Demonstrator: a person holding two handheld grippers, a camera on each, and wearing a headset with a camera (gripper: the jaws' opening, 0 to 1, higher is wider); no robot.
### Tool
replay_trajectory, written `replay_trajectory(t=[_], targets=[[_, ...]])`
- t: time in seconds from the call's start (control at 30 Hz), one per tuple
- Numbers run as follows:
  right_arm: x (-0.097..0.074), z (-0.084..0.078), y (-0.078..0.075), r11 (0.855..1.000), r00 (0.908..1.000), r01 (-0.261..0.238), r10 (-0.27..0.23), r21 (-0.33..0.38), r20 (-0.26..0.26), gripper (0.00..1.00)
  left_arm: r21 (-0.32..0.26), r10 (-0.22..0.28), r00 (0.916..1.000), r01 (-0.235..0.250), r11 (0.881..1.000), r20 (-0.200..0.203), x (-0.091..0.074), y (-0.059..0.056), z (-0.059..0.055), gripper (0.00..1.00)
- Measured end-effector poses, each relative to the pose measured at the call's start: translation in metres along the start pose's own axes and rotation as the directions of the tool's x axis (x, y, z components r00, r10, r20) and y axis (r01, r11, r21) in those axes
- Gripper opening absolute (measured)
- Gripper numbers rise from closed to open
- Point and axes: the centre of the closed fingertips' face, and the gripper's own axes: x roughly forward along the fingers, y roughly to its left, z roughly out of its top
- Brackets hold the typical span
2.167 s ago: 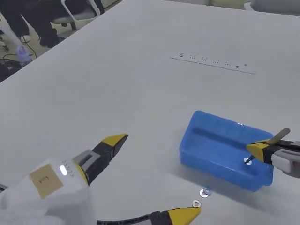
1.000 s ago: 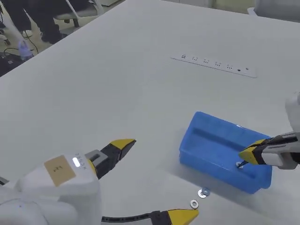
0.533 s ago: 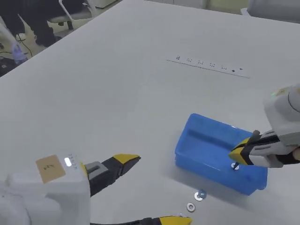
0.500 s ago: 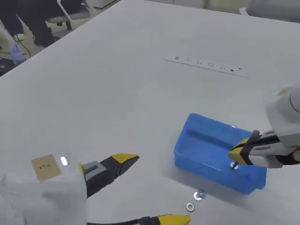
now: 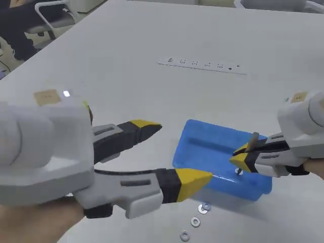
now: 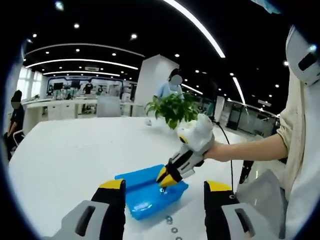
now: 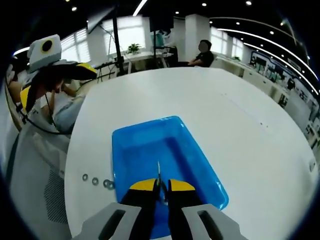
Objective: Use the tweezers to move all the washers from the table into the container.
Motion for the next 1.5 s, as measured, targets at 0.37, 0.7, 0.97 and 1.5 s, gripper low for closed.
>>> replay_trajectory(t=[0.37,0.7,0.97,1.5], targets=[[-0.001,0.000,-0.002,1.000,0.9990,-0.001,0.000,0.024,0.046,0.05,0.157,-0.189,0.9640,0.220,0.963,-0.187,0.076,-0.005,-0.005,0.35],[-0.001,0.000,-0.004,1.000,0.9985,-0.006,0.006,0.010,0.054,0.04,0.203,-0.273,0.9153,0.340,0.918,-0.296,0.107,-0.007,-0.015,0.15],[-0.001,0.000,-0.003,1.000,0.9988,-0.011,0.012,-0.010,0.047,0.04,0.299,-0.316,0.8430,0.466,0.832,-0.436,0.121,-0.013,-0.026,0.09],[-0.001,-0.002,-0.002,0.997,0.9983,-0.022,0.026,-0.079,0.052,0.07,0.391,-0.342,0.7775,0.580,0.715,-0.528,0.123,-0.017,-0.028,0.00]])
